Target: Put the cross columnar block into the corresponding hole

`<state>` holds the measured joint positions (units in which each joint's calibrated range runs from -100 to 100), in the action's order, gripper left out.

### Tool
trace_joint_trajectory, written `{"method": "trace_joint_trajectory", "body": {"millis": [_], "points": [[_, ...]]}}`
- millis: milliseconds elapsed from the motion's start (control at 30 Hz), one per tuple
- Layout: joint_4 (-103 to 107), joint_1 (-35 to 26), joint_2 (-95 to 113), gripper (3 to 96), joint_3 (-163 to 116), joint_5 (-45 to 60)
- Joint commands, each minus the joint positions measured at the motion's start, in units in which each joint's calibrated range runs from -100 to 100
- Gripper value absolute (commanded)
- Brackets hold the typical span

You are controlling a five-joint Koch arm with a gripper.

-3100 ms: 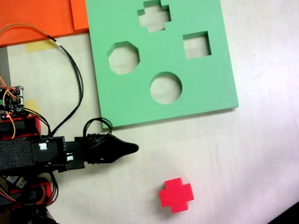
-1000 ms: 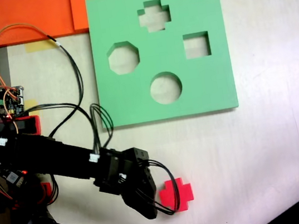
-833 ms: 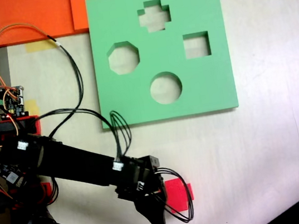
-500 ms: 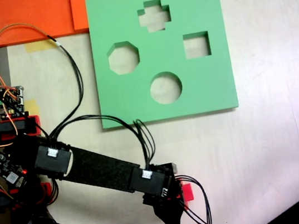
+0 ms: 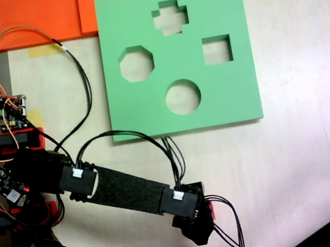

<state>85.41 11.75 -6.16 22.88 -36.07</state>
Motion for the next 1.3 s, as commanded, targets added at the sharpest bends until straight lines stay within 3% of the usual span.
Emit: {"method": "trace_joint_trajectory", "body": {"millis": [33,233,567,833,1033,1300], "points": [[1.4,0.1,-0.5,49.7,0.5,0.1],[6.6,0.6,-0.8,43.0,-0.1,0.1],[14.6,0.6,5.2,42.6,0.1,0.0],[14.6,-2.4,23.6,41.9,0.8,-1.6],[14.6,-7.6,38.7,41.9,0.3,-7.3],[14.6,-21.3,40.9,41.6,-1.2,-24.3]]}}
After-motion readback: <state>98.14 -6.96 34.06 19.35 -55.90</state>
